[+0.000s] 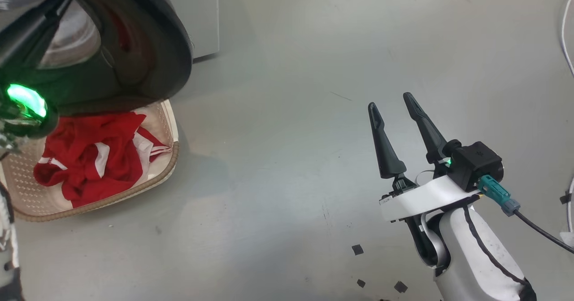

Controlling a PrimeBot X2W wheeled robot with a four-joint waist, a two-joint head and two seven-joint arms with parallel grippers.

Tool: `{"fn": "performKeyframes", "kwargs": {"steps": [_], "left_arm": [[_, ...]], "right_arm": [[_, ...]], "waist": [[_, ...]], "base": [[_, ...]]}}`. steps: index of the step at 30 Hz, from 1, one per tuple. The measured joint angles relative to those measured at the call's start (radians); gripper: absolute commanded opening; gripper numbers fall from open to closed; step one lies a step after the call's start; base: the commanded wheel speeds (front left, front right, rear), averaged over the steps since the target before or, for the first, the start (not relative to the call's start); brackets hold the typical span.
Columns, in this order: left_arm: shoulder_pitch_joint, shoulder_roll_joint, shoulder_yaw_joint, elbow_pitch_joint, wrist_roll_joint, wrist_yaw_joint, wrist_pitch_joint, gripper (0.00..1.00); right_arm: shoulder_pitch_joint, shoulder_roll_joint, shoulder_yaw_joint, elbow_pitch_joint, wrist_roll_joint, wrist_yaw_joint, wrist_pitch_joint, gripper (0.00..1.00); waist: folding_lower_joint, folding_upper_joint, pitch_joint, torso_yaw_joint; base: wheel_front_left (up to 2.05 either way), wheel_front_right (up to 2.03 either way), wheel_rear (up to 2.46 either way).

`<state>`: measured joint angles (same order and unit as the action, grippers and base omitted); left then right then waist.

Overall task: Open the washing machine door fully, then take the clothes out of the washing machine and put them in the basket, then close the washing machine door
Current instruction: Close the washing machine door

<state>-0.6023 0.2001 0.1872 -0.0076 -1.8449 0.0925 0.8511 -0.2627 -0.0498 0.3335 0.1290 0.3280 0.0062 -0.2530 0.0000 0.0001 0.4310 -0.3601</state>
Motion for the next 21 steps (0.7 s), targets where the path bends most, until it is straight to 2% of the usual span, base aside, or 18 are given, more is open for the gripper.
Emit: {"fn": "performKeyframes", "kwargs": {"steps": [13,21], "left_arm": [[-0.172,0.016,-0.007,0.115,0.017,0.013,-0.052,0.0],[-0.183,0.02,-0.03,0.164,0.026,0.014,-0.048,0.0]], "right_arm": [[-0.037,0.001,0.029,-0.016,0.05,-0.021,0.0,1.0],[-0.037,0.001,0.006,-0.018,0.051,-0.053,0.0,1.0]], "waist": [[0.0,0.0,0.047,-0.053],[0.0,0.0,0.047,-0.039]], "base": [[0.0,0.0,0.0],[0.0,0.0,0.0]]}}
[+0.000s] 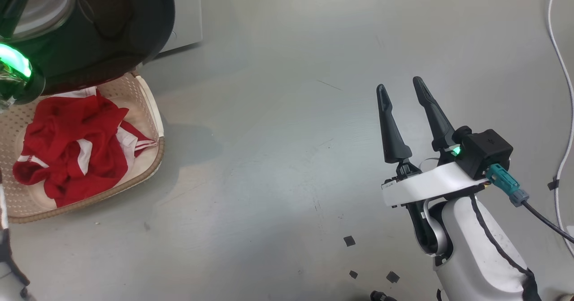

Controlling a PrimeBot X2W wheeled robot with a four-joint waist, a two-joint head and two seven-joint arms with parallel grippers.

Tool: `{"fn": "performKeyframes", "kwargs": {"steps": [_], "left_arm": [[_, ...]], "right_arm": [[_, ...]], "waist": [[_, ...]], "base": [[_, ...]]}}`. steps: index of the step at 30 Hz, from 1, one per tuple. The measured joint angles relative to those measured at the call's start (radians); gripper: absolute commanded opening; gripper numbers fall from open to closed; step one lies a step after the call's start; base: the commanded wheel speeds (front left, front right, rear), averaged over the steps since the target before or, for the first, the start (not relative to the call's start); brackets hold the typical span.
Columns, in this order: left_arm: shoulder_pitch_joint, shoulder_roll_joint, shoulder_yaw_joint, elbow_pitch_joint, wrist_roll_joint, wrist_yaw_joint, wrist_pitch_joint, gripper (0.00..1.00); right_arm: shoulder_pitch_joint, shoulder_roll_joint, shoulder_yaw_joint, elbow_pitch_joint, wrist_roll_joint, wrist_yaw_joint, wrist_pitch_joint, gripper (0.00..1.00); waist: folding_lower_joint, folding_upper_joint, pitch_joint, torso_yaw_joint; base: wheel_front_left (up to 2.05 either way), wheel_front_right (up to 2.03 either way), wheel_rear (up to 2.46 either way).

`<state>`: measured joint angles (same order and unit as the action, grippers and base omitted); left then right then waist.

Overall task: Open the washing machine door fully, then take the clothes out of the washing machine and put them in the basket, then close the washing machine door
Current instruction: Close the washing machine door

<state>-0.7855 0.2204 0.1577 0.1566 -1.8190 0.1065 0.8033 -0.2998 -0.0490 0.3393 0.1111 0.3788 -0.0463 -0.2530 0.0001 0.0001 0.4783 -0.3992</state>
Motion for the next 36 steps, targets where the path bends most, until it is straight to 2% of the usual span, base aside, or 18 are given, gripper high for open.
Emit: {"fn": "performKeyframes", "kwargs": {"steps": [3,6,11,17,18,19,20,21,23,24,25,30,36], "left_arm": [[-0.001,-0.009,0.0,0.008,-0.002,-0.002,0.006,0.0],[-0.001,-0.011,0.0,0.02,-0.002,-0.032,0.016,0.0],[0.024,-0.021,0.002,0.022,-0.008,-0.087,0.035,0.0],[0.144,-0.05,0.029,0.022,-0.013,-0.162,0.034,0.0],[0.164,-0.052,0.035,0.018,-0.013,-0.179,0.034,0.03],[0.184,-0.058,0.042,0.014,-0.016,-0.193,0.034,0.15],[0.203,-0.07,0.051,0.009,-0.022,-0.201,0.03,0.18],[0.22,-0.085,0.057,0.003,-0.026,-0.208,0.025,0.34],[0.255,-0.114,0.063,-0.007,-0.032,-0.217,0.022,0.57],[0.273,-0.124,0.066,-0.011,-0.032,-0.219,0.017,0.91],[0.294,-0.132,0.072,-0.016,-0.033,-0.219,0.012,1.0],[0.39,-0.164,0.093,-0.039,-0.024,-0.227,-0.019,1.0],[0.5,-0.176,0.124,-0.061,0.018,-0.227,-0.084,1.0]], "right_arm": [[0.0,0.0,-0.003,0.0,-0.002,0.0,0.0,1.0],[0.0,0.0,-0.004,0.002,-0.003,0.0,0.0,1.0],[0.0,0.0,-0.011,0.016,-0.017,0.0,0.0,1.0],[0.0,0.0,-0.032,0.034,-0.044,0.0,0.0,1.0],[0.0,0.0,-0.034,0.037,-0.051,0.0,0.0,1.0],[0.0,0.0,-0.037,0.04,-0.057,0.0,0.0,1.0],[0.001,0.0,-0.043,0.043,-0.059,0.0,0.0,1.0],[0.001,0.0,-0.049,0.046,-0.062,0.0,0.0,1.0],[0.001,-0.002,-0.056,0.056,-0.066,0.0,0.0,1.0],[0.002,-0.004,-0.058,0.061,-0.067,0.001,0.0,1.0],[0.003,-0.007,-0.059,0.064,-0.07,0.001,0.0,1.0],[0.023,-0.019,-0.077,0.08,-0.076,0.003,0.0,1.0],[0.059,-0.032,-0.1,0.093,-0.08,0.004,0.0,1.0]], "waist": [[0.0,0.0,-0.002,0.015],[0.0,0.0,-0.007,0.033],[0.0,0.0,-0.022,0.065],[0.0,0.0,-0.049,0.112],[0.0,-0.0001,-0.054,0.12],[0.0,0.0,-0.059,0.128],[0.0,0.0,-0.065,0.136],[0.0,0.0,-0.07,0.145],[0.0,-0.0001,-0.082,0.162],[0.0,0.0,-0.088,0.171],[0.0,0.0,-0.094,0.18],[0.0,0.0,-0.129,0.226],[0.0,0.0,-0.174,0.281]], "base": [[0.0,0.0,0.0],[0.0,0.0,0.0],[0.0,0.0,0.0],[0.0,0.0,0.0],[0.0,0.0,0.0],[0.0,0.0,0.0],[0.0,0.0,0.0],[0.0,0.0,0.0],[0.0,0.0,0.0],[0.0,0.0,0.0],[0.0,0.0,0.0],[0.0,0.0,0.0],[0.0,0.0,0.0]]}}
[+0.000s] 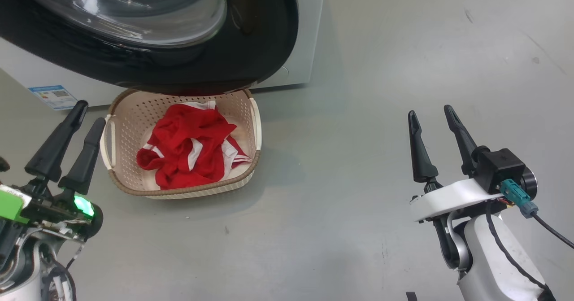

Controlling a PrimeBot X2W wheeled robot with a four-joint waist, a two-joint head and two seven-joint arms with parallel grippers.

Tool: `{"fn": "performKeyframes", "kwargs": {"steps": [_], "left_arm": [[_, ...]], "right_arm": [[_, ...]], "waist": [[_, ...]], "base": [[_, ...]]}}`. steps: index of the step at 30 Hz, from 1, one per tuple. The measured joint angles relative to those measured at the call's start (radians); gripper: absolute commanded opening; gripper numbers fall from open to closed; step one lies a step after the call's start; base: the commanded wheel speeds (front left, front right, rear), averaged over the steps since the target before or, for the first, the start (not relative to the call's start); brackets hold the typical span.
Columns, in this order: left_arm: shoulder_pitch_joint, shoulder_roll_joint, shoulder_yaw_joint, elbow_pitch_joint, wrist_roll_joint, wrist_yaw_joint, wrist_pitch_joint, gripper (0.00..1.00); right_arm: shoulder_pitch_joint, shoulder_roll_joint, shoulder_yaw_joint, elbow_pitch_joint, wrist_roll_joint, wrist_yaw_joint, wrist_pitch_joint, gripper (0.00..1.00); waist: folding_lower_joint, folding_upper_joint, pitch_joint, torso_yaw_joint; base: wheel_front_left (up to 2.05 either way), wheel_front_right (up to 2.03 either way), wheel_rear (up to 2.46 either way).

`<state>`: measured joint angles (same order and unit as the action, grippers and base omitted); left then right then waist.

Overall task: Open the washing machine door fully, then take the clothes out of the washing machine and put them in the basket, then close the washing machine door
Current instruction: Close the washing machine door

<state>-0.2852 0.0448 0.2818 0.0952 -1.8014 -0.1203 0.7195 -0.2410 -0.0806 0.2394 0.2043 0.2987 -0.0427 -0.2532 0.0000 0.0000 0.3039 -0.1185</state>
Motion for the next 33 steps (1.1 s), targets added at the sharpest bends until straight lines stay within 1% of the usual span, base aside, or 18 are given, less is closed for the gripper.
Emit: {"fn": "performKeyframes", "kwargs": {"steps": [6,7,12,13,15,19,22,27,28,29,33], "left_arm": [[0.077,-0.012,0.025,-0.052,0.022,0.0,-0.048,1.0],[0.086,-0.012,0.029,-0.066,0.022,0.0,-0.054,1.0],[0.149,-0.013,0.03,-0.112,0.041,0.0,-0.091,1.0],[0.163,-0.013,0.03,-0.119,0.053,0.0,-0.102,1.0],[0.188,-0.013,0.027,-0.138,0.116,0.0,-0.133,1.0],[0.204,-0.014,0.022,-0.175,0.18,0.0,-0.203,1.0],[0.22,-0.014,0.02,-0.206,0.291,0.0,-0.276,1.0],[0.256,-0.013,-0.013,-0.285,0.539,0.0,-0.381,1.0],[0.259,-0.012,-0.021,-0.298,0.574,0.0,-0.405,1.0],[0.265,-0.006,-0.036,-0.311,0.635,0.0,-0.428,1.0],[0.305,0.057,-0.093,-0.339,0.872,-0.001,-0.501,1.0]], "right_arm": [[0.027,-0.009,-0.007,0.018,-0.003,0.001,0.0,1.0],[0.028,-0.011,-0.008,0.02,-0.005,0.005,0.0,1.0],[0.047,-0.012,-0.012,0.021,-0.011,0.008,0.0,1.0],[0.055,-0.012,-0.014,0.021,-0.011,0.009,0.0,1.0],[0.07,-0.012,-0.017,0.021,-0.011,0.009,0.0,1.0],[0.092,-0.012,-0.018,0.031,-0.013,0.009,0.0,1.0],[0.106,-0.012,-0.018,0.035,-0.013,0.011,0.0,1.0],[0.108,-0.013,-0.017,0.037,-0.025,0.015,0.0,1.0],[0.108,-0.013,-0.017,0.038,-0.029,0.015,0.0,1.0],[0.11,-0.014,-0.018,0.039,-0.029,0.015,0.0,1.0],[0.127,-0.016,-0.022,0.041,-0.03,0.015,0.0,1.0]], "waist": [[0.0,0.0,-0.05,0.048],[0.0,0.0,-0.058,0.055],[0.0,0.0,-0.101,0.084],[0.0,0.0,-0.108,0.09],[0.0,0.0,-0.121,0.102],[0.0,0.0,-0.144,0.121],[0.0,0.0,-0.162,0.131],[0.0,0.0,-0.191,0.138],[0.0,0.0,-0.196,0.138],[0.0,0.0,-0.202,0.138],[0.0,0.0,-0.226,0.139]], "base": [[0.0,0.0,0.0],[0.0,0.0,0.0],[0.0,0.0,0.0],[0.0,0.0,0.0],[0.0,0.0,0.0],[0.0,0.0,0.0],[0.0,0.0,0.0],[0.0,0.0,0.0],[0.0,0.0,0.0],[0.0,0.0,0.0],[0.0,0.0,0.0]]}}
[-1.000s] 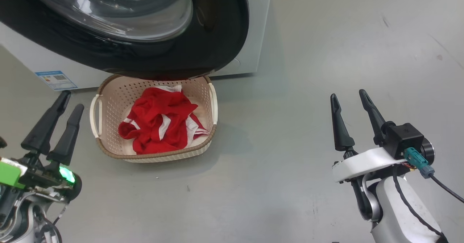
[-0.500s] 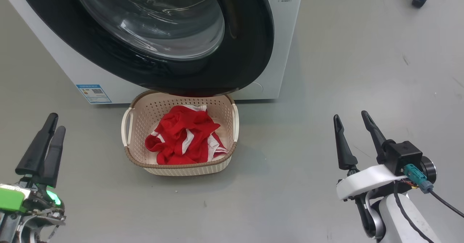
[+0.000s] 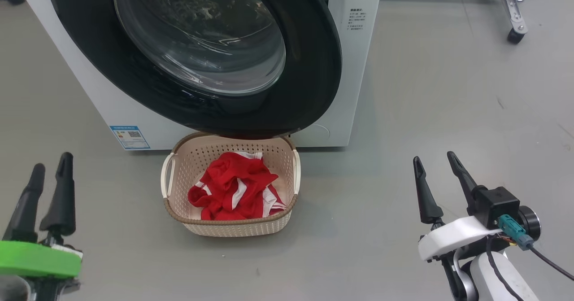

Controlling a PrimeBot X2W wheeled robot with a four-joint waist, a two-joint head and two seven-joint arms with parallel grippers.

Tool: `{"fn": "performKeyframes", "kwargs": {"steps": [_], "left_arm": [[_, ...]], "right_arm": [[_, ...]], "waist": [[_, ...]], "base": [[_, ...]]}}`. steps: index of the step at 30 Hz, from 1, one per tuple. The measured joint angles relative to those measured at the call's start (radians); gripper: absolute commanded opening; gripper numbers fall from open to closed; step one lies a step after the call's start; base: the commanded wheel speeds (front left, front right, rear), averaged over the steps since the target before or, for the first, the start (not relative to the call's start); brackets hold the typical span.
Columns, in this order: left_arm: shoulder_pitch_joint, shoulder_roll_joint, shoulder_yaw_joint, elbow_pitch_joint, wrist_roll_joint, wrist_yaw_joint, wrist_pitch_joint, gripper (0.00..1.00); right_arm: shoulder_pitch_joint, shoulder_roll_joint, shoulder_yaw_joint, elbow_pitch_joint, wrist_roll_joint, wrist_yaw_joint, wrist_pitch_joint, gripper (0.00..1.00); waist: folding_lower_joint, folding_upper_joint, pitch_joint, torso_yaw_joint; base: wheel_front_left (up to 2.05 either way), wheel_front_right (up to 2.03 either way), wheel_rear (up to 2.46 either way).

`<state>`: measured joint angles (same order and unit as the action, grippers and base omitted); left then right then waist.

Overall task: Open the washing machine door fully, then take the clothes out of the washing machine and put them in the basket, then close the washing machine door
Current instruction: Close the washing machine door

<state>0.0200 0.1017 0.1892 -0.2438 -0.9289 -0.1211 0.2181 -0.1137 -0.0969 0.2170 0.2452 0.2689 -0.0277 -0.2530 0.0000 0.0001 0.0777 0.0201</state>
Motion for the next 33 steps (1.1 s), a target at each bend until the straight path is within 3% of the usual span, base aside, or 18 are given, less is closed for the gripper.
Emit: {"fn": "performKeyframes", "kwargs": {"steps": [6,12,23,33], "left_arm": [[0.096,0.059,-0.062,0.011,0.3,0.0,-0.09,1.0],[0.146,0.065,-0.134,0.036,0.468,0.021,-0.138,1.0],[0.183,0.017,-0.216,0.092,0.583,0.09,-0.203,1.0],[0.188,0.001,-0.254,0.126,0.632,0.126,-0.244,1.0]], "right_arm": [[0.026,-0.001,0.0,0.004,0.0,0.0,0.0,1.0],[0.064,-0.001,0.002,0.007,-0.008,0.0,0.0,1.0],[0.104,0.001,-0.002,0.006,-0.007,-0.001,0.0,1.0],[0.116,0.003,-0.002,0.005,-0.007,-0.001,0.0,1.0]], "waist": [[0.0,0.0,-0.038,-0.004],[0.0,0.0,-0.068,-0.011],[0.0,0.0,-0.082,-0.018],[0.0,0.0,-0.088,-0.019]], "base": [[0.0,0.0,0.0],[0.0,0.0,0.0],[0.0,0.0,0.0],[0.0,0.0,0.0]]}}
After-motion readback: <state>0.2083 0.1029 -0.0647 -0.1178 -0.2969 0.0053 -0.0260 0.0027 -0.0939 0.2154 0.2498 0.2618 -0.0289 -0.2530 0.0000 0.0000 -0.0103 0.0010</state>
